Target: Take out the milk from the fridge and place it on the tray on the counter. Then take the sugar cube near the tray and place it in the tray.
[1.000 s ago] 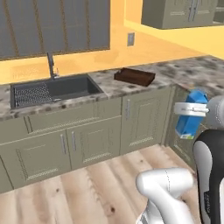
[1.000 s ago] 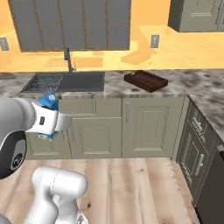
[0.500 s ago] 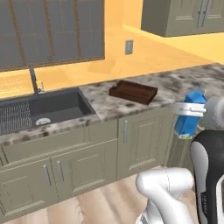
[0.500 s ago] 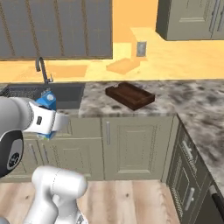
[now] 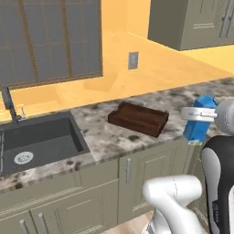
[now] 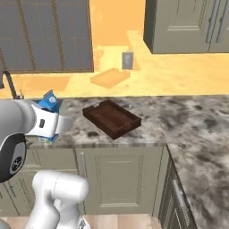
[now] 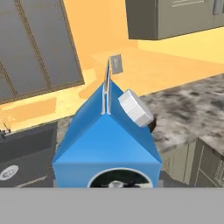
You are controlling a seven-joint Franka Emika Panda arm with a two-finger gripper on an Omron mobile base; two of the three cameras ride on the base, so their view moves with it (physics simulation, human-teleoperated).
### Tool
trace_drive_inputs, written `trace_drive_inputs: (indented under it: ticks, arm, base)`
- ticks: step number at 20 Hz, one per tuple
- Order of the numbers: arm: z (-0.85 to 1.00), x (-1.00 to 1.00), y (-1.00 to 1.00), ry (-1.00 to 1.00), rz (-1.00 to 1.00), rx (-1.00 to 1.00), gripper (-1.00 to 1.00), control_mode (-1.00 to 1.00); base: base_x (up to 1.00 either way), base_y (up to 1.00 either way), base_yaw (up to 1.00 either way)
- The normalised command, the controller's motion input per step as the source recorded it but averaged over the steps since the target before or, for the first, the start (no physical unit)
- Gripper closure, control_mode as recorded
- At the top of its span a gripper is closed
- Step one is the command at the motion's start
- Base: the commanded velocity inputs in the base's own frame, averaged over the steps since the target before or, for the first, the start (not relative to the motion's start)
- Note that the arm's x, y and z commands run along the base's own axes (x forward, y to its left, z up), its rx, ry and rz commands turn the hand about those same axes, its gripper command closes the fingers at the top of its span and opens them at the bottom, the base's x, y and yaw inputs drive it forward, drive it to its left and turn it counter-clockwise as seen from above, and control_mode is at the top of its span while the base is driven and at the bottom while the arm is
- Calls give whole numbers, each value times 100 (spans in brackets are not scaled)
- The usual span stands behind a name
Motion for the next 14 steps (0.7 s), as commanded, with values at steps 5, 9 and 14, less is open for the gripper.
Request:
trace_drive_inputs:
  ticks: [5, 9, 14]
  arm:
    - [0, 0, 0, 0, 0, 0, 100, 100]
    - [0, 0, 0, 0, 0, 0, 100, 100]
    - [0, 0, 0, 0, 0, 0, 100, 100]
  base:
    - [100, -43, 6]
    - [100, -42, 24]
    - [100, 2, 14]
